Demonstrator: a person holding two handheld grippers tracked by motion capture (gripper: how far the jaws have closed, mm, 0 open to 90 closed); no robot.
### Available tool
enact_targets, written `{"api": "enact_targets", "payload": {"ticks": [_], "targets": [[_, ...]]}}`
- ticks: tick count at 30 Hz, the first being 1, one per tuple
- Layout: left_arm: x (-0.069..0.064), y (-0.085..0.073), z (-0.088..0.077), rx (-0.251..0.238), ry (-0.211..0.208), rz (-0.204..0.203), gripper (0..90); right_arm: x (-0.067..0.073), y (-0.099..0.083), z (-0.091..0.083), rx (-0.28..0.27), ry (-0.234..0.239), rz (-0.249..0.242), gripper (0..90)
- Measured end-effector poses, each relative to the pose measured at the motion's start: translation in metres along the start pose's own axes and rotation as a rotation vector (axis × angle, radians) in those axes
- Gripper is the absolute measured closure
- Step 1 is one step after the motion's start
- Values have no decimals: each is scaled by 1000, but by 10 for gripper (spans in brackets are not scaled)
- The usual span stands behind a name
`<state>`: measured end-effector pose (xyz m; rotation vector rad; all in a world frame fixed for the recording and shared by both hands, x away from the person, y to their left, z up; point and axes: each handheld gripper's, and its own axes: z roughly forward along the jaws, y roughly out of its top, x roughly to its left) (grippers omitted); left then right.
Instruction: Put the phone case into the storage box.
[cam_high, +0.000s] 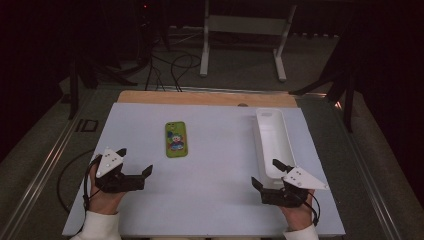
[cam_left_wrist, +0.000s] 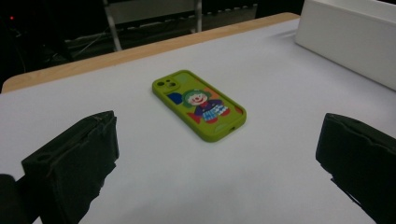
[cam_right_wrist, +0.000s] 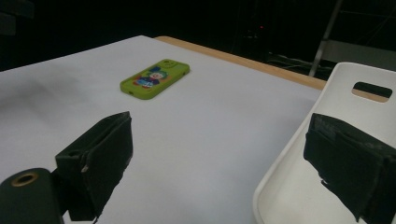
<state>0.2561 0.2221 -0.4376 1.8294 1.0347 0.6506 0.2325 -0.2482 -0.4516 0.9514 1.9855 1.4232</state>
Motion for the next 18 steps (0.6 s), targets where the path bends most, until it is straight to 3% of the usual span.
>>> {"api": "enact_targets", "payload": {"ticks": [9,18], "targets": [[-2,11,12,30,13,-16,0,0,1,-1,-1,-2,5,81],[-3,18,25,64,25,-1,0,0,1,-1,-1,-10,9,81]]}}
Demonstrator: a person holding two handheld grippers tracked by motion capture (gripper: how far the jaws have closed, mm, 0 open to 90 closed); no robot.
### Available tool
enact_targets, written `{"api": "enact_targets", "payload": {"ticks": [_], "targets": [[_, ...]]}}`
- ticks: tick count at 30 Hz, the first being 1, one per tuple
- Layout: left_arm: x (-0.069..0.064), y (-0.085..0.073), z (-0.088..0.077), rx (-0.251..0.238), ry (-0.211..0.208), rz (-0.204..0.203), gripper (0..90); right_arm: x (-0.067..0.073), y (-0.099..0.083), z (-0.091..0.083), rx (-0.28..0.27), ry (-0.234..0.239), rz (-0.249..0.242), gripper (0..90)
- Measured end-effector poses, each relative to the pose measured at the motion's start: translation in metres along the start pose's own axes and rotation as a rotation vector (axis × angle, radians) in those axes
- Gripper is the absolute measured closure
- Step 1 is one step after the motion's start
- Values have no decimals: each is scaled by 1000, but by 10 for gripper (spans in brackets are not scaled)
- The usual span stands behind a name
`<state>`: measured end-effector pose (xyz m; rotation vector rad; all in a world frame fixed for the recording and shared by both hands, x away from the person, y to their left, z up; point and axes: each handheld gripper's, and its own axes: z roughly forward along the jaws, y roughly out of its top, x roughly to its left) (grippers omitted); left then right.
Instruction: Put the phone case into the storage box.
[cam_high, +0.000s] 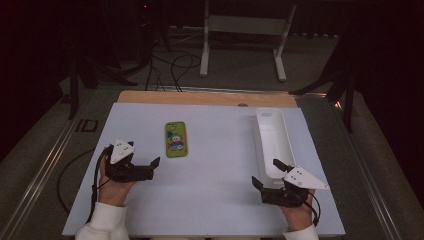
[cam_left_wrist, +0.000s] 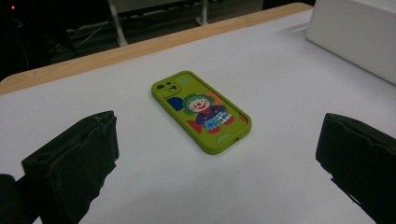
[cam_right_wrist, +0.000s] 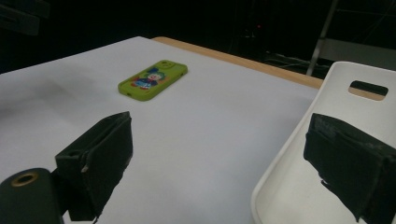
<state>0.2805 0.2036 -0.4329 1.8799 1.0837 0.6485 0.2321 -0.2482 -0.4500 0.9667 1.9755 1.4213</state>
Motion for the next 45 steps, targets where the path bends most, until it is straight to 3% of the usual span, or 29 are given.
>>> {"api": "enact_targets", "payload": {"ticks": [20,45], "targets": [[-2,13,25,67,21,14,0,0,1,0,3,-17,4,81],[-5,25,45,92,53,10,0,-2,1,-1,3,-31,12,81]]}}
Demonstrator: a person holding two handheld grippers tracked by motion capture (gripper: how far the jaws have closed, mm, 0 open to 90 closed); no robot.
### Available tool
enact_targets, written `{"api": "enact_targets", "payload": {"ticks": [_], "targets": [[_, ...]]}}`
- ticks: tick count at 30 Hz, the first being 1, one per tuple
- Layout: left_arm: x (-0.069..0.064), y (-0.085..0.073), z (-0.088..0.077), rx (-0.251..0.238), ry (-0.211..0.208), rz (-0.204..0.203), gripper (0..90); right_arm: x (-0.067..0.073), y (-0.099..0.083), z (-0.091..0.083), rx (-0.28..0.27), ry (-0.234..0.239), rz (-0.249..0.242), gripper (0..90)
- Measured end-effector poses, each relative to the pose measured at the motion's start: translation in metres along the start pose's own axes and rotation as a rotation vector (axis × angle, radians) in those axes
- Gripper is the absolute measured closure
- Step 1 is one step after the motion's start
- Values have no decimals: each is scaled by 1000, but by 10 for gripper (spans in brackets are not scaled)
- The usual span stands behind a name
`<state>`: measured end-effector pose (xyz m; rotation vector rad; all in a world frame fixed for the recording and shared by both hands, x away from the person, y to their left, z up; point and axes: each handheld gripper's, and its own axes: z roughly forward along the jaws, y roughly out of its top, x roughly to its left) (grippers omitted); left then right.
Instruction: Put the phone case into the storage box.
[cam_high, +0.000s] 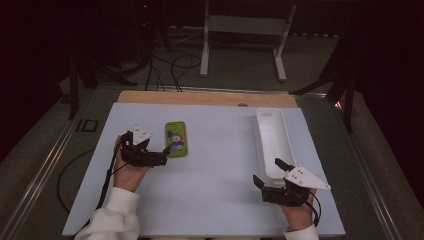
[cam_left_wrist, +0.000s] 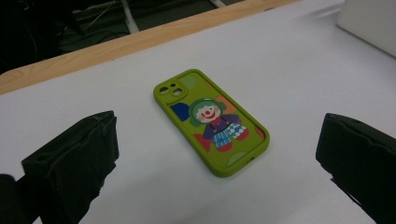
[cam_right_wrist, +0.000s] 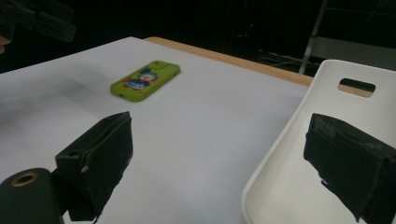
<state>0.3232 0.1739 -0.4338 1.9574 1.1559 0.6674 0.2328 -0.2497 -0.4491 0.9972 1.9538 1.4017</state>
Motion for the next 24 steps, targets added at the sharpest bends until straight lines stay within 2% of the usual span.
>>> {"api": "enact_targets", "payload": {"ticks": [24], "targets": [[-6,14,23,32,27,23,0,-1,0,-1,-2,-4,3,81]]}}
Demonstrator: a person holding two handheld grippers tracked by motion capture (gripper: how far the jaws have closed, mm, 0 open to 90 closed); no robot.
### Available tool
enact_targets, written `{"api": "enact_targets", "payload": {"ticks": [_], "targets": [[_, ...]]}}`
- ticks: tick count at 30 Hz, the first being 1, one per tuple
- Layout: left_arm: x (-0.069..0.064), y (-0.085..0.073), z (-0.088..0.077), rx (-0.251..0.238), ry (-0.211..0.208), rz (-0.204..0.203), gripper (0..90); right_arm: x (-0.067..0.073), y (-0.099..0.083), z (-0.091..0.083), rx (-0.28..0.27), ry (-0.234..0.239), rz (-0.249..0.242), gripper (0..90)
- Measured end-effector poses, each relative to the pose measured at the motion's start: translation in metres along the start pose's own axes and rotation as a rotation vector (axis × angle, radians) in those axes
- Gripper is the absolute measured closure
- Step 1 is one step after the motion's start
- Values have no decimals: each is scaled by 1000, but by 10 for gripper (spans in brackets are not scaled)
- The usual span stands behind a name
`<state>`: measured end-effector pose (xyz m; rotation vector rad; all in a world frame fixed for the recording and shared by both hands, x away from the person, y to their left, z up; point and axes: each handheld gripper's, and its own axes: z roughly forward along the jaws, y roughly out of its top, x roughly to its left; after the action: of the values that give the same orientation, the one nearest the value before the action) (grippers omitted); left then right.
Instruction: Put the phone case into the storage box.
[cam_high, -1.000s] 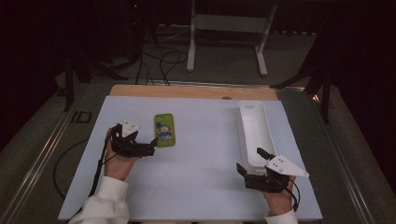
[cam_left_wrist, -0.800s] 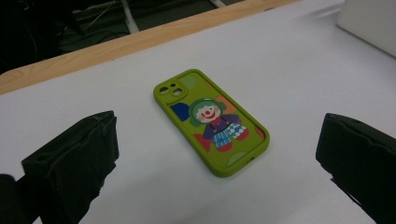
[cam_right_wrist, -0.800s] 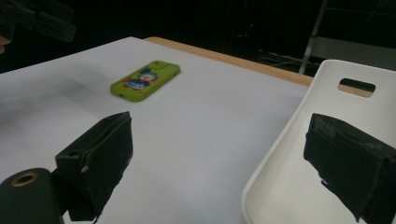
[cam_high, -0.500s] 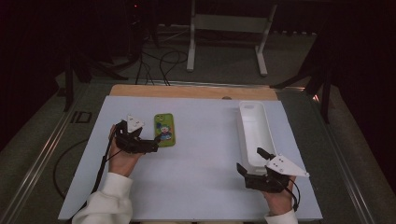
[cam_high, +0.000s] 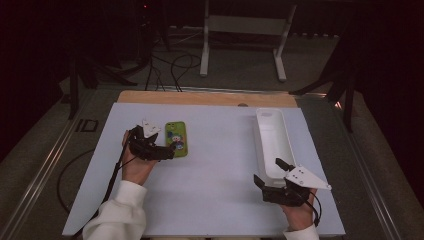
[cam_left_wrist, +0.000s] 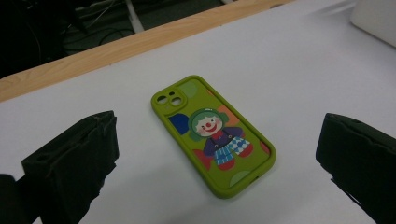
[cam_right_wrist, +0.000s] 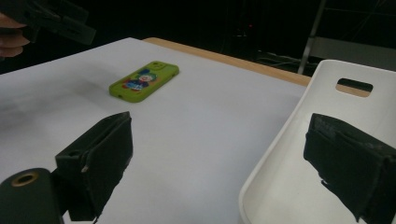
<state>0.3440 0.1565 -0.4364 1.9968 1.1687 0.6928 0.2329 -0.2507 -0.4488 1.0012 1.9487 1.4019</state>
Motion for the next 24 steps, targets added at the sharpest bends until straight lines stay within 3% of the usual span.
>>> {"api": "enact_targets", "payload": {"ticks": [18,24], "targets": [[-12,10,26,39,8,8,0,-1,0,-1,-2,-2,3,81],[-13,9,34,49,11,-14,0,-2,0,-1,-4,-4,5,81]]}}
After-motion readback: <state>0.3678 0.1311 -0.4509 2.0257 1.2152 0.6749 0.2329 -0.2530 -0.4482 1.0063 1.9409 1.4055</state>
